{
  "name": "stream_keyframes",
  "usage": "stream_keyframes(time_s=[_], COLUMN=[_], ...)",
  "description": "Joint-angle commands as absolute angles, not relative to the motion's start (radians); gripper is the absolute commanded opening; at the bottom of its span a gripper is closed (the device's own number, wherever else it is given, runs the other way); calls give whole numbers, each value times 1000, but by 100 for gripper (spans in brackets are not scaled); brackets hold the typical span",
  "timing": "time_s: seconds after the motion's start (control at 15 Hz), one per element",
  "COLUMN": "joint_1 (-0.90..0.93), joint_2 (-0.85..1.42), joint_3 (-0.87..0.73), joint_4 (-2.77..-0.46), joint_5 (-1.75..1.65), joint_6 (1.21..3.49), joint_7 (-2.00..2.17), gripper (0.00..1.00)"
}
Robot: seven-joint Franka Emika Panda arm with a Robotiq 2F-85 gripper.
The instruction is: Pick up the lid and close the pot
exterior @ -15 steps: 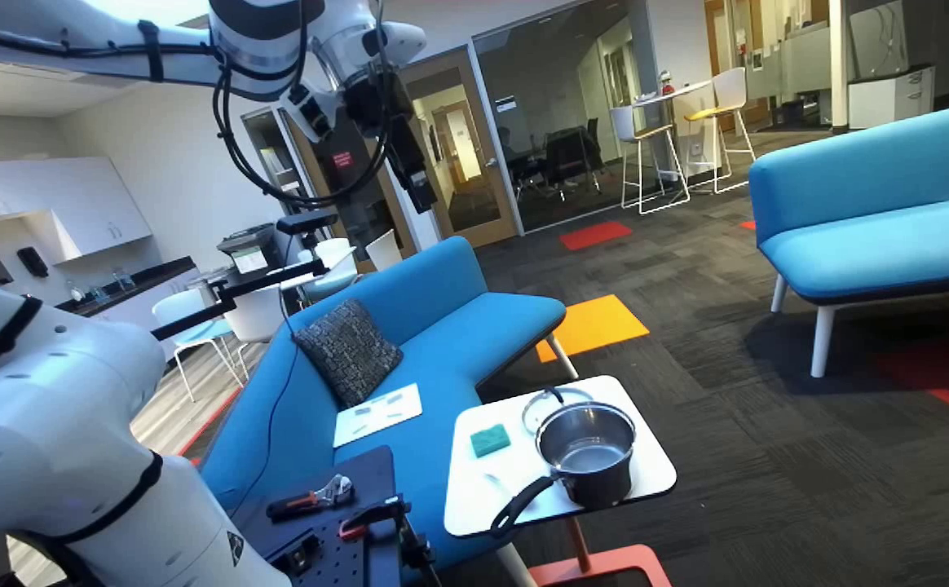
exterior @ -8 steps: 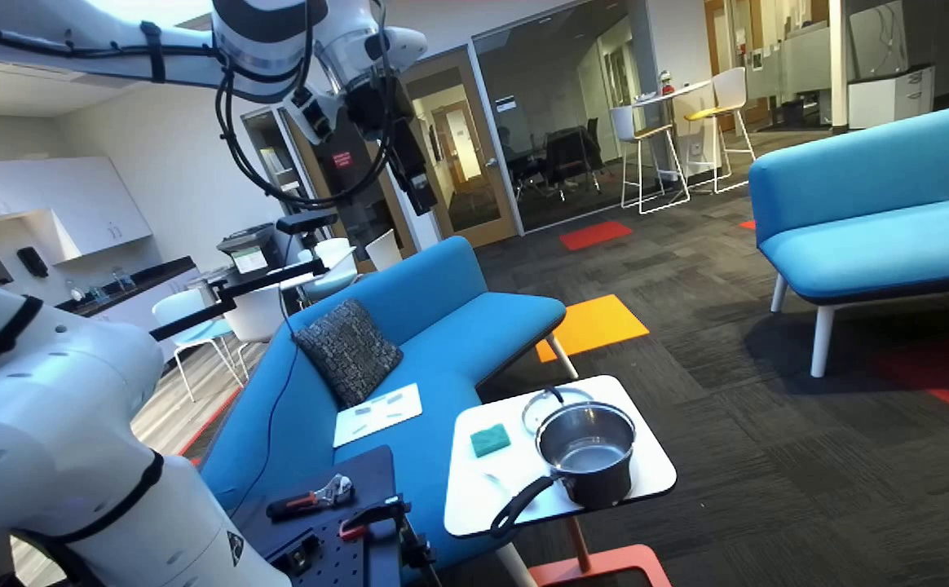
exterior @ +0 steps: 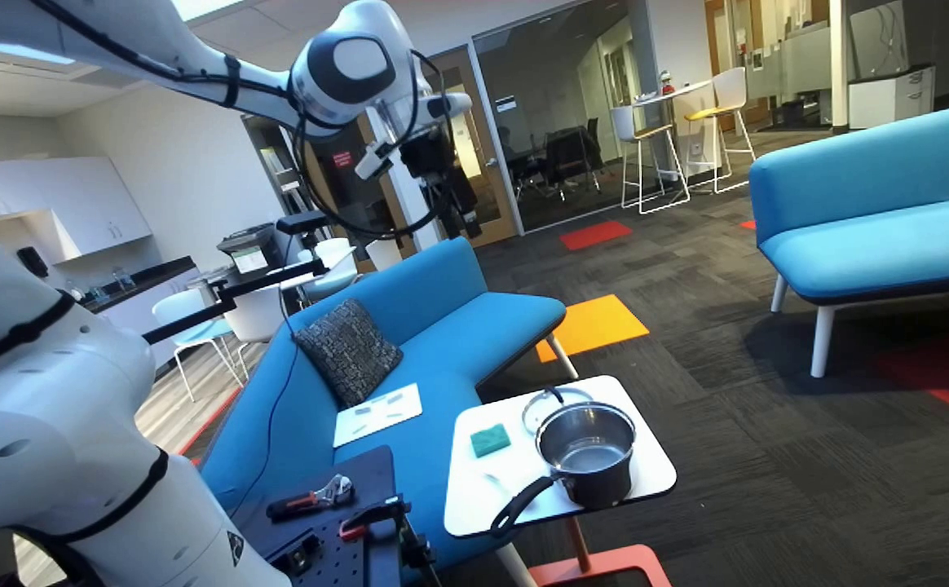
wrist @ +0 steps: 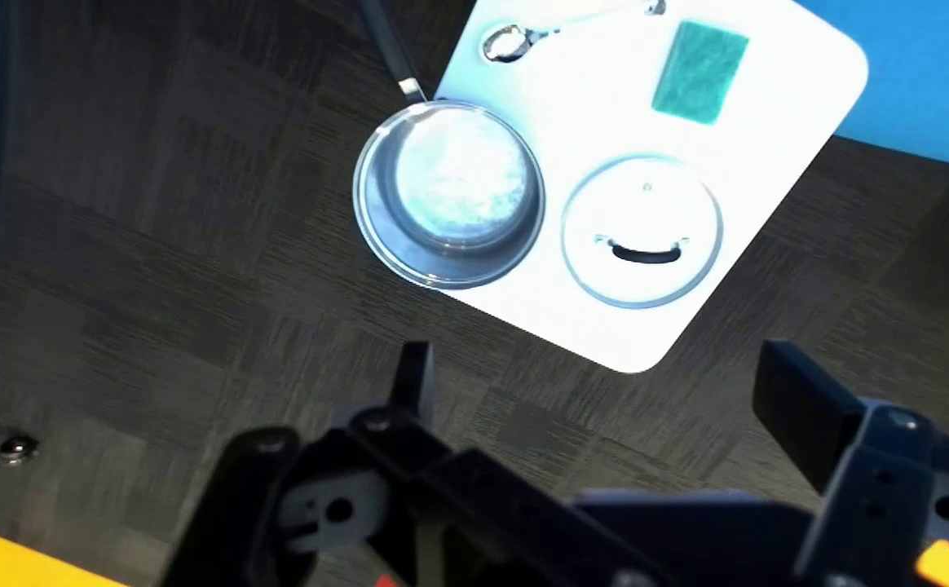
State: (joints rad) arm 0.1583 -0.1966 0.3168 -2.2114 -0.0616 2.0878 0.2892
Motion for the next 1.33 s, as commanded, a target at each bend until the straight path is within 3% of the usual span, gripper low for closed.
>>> stream_keyframes(time_s=[0.0,0.2,0.67,1.27], joint_1=[192,218,230,255], joint_2=[-23,79,87,471], joint_3=[308,302,287,288], joint_4=[-2126,-2075,-2087,-1964], joint_5=[-78,-118,-100,-150], joint_6=[2189,2206,2213,2390], joint_7=[243,248,231,-249], gripper=[100,100,100,100])
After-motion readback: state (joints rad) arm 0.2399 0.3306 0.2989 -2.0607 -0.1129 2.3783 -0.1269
